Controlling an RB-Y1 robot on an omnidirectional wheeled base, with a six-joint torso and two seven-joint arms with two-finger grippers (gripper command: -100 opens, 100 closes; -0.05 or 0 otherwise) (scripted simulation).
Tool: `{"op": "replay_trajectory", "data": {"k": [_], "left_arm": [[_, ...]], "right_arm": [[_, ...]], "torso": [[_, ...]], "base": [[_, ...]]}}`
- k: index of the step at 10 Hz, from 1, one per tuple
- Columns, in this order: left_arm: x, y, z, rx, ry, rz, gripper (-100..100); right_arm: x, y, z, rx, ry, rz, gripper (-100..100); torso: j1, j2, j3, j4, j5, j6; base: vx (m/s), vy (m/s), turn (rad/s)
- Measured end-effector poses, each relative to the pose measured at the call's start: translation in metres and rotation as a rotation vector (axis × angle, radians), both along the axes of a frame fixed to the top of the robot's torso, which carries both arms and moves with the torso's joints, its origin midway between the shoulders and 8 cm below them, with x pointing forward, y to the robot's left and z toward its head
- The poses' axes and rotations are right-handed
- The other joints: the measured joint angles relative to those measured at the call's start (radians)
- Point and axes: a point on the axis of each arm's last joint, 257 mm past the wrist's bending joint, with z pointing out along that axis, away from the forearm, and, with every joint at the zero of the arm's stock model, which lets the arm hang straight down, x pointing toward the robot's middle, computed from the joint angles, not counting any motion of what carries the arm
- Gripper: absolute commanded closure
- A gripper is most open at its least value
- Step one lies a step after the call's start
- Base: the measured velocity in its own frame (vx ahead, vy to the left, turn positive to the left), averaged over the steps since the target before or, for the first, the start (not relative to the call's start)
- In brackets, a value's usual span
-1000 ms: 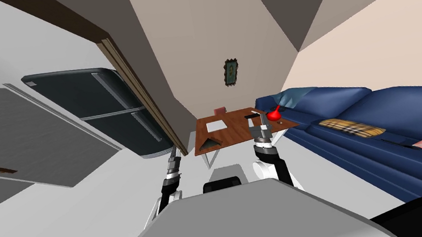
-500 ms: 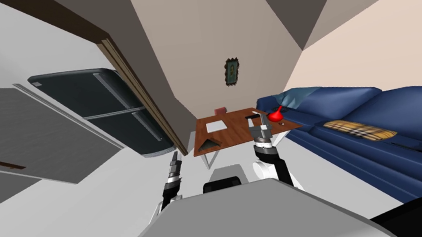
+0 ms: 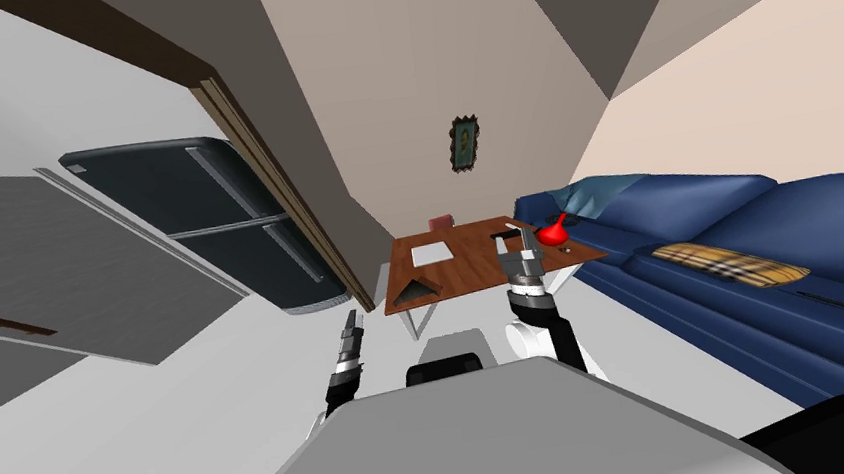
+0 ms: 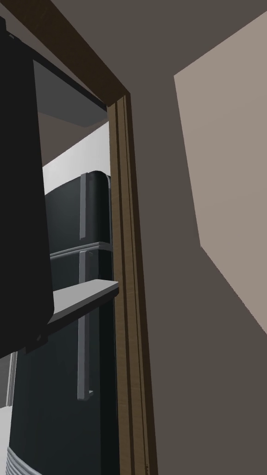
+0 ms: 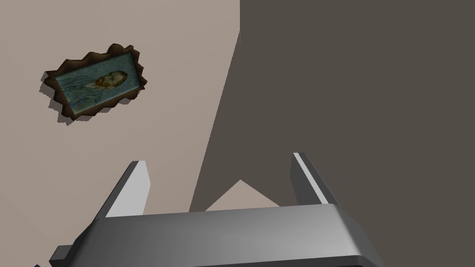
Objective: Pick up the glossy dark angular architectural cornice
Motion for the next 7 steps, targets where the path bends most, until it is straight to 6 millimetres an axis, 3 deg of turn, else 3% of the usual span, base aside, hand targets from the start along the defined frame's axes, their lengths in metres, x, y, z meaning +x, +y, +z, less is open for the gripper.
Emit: {"op": "replay_trajectory", "data": {"k": [7], "left_arm": [[-0.014, 0.014, -0.051, -0.010, 0.085, 0.033, -100]], "right_arm": [[0.000, 0.000, 0.000, 0.000, 0.000, 0.000, 0]], "torso": [[0.001, 0.001, 0.001, 0.000, 0.000, 0.000]], "base": [[0.018, -0.035, 0.001]]}}
